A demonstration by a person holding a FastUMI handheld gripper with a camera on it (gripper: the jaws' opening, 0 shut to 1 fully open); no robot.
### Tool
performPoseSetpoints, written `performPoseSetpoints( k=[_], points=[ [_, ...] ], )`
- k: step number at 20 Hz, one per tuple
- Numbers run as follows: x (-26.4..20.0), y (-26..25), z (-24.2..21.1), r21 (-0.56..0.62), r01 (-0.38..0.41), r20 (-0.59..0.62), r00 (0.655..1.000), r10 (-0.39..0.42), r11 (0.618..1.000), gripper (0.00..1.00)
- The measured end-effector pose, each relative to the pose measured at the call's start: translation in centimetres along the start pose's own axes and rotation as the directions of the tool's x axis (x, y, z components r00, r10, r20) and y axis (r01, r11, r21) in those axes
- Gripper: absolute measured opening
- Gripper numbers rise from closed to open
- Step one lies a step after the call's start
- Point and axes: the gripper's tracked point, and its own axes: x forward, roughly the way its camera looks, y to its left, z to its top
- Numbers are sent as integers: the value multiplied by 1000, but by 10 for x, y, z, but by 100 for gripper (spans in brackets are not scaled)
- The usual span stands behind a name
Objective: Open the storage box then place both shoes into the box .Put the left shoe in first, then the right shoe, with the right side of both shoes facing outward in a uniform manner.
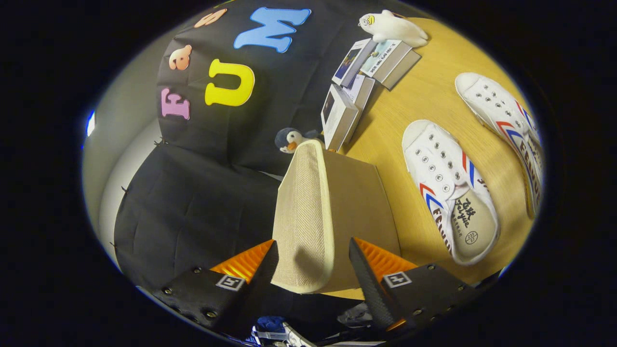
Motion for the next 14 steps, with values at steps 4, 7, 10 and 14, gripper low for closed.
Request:
performPoseSetpoints(
  k=[4, 7, 10, 14],
  points=[
    [3, 1, -11, -13, -4, -59, 998, 4, 1000, 76],
    [5, 5, -21, -37, -13, -114, 993, 9, 999, 76],
    [6, 6, -25, -70, -10, -130, 991, 1, 998, 76],
    [6, 6, -24, -33, -20, -124, 992, 16, 999, 76]
  ],
)
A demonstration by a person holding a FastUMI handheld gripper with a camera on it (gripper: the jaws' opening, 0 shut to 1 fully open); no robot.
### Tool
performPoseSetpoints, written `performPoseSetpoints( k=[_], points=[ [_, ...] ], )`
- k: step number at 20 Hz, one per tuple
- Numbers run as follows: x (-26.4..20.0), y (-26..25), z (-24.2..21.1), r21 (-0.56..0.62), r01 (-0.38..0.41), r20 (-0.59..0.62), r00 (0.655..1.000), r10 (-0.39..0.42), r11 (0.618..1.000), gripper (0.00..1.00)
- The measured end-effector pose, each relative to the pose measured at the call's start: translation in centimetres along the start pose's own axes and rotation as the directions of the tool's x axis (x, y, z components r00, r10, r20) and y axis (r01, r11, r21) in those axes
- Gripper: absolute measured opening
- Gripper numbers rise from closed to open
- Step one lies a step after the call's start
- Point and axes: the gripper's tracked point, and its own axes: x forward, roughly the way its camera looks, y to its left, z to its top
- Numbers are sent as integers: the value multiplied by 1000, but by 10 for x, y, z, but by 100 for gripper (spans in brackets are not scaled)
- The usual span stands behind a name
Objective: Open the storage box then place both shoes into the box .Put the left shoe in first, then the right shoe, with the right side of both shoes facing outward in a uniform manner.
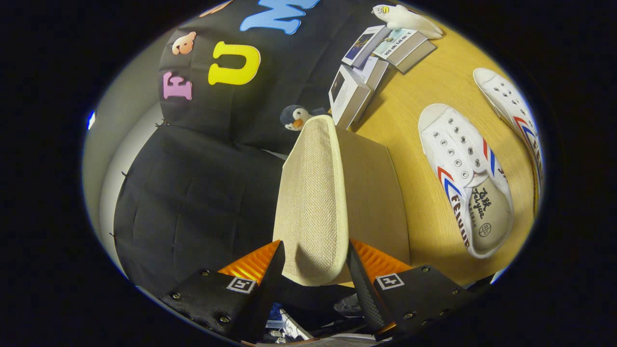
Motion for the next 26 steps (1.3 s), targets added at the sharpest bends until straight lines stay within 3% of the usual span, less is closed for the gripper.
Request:
performPoseSetpoints(
  k=[1, 3, 6, 7, 10, 16, 20, 26],
  points=[
    [3, -10, 10, 14, 35, 34, 999, -36, 999, 75],
    [-1, -5, 18, 116, 5, 90, 996, -15, 993, 18],
    [-3, -5, 22, 86, 14, 98, 995, -23, 996, 18],
    [-22, -2, 24, 65, 30, 95, 995, -36, 997, 1],
    [-7, 4, 21, 13, 60, 72, 996, -61, 998, 1],
    [-12, 78, 31, -93, -34, 81, 996, 42, 995, 1],
    [-3, 135, 26, -198, -84, 63, 993, 98, 977, 1],
    [29, 191, 2, -331, -104, 30, 992, 120, 938, 1]
  ],
)
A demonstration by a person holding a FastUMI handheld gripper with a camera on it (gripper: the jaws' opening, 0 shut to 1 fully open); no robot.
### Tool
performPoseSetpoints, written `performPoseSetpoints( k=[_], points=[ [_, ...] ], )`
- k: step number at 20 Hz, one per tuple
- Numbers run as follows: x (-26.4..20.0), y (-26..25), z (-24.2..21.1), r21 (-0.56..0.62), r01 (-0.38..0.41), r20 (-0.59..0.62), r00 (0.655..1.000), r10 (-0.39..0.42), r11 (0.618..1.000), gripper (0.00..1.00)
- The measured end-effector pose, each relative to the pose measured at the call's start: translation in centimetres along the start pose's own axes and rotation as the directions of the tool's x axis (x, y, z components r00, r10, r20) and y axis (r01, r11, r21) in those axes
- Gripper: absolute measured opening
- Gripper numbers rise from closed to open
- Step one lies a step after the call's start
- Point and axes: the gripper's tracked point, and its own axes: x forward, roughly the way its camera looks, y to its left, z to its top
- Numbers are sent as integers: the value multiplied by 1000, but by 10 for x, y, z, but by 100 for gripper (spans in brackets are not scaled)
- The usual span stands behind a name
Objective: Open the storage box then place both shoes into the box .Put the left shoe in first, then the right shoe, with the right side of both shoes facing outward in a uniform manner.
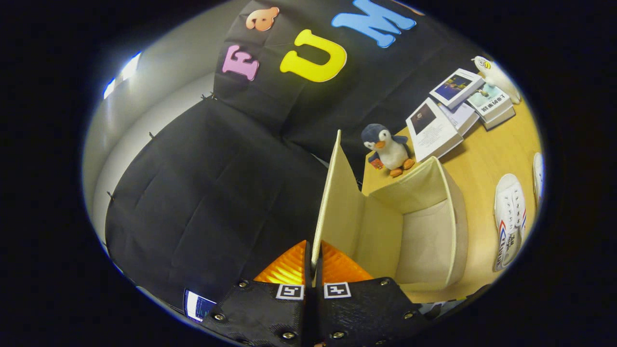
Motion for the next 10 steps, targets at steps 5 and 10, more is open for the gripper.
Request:
performPoseSetpoints(
  k=[5, 10],
  points=[
    [32, 25, -16, -77, -21, -25, 999, 19, 997, 1],
    [67, 46, -33, -184, -28, -36, 999, 21, 983, 7]
  ],
)
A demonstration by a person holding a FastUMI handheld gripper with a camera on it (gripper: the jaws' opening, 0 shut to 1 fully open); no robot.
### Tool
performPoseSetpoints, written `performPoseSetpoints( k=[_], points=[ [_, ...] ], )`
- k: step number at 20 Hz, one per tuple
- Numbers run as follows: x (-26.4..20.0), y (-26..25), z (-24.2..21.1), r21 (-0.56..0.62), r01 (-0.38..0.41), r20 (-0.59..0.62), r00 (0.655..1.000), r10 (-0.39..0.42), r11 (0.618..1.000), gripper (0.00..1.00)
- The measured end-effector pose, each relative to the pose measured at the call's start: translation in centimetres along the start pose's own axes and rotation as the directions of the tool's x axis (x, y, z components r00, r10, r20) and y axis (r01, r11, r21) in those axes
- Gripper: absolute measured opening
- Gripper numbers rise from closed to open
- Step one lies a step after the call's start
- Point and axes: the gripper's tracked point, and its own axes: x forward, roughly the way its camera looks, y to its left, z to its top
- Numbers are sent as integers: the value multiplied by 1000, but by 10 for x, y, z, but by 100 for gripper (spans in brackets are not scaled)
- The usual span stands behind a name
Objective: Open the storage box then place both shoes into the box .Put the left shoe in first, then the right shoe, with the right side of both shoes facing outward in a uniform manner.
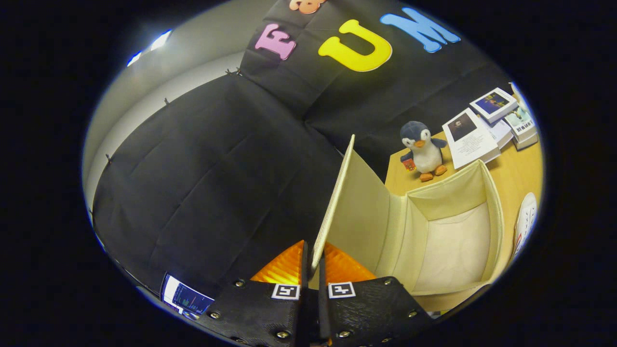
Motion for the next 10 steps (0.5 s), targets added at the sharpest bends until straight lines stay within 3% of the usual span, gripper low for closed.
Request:
performPoseSetpoints(
  k=[6, 8, 10],
  points=[
    [39, 15, -20, -91, -14, -62, 998, 8, 996, 12],
    [44, 13, -22, -185, -1, -67, 998, -12, 983, 32],
    [37, 16, -20, -260, 3, -62, 998, -20, 966, 65]
  ],
)
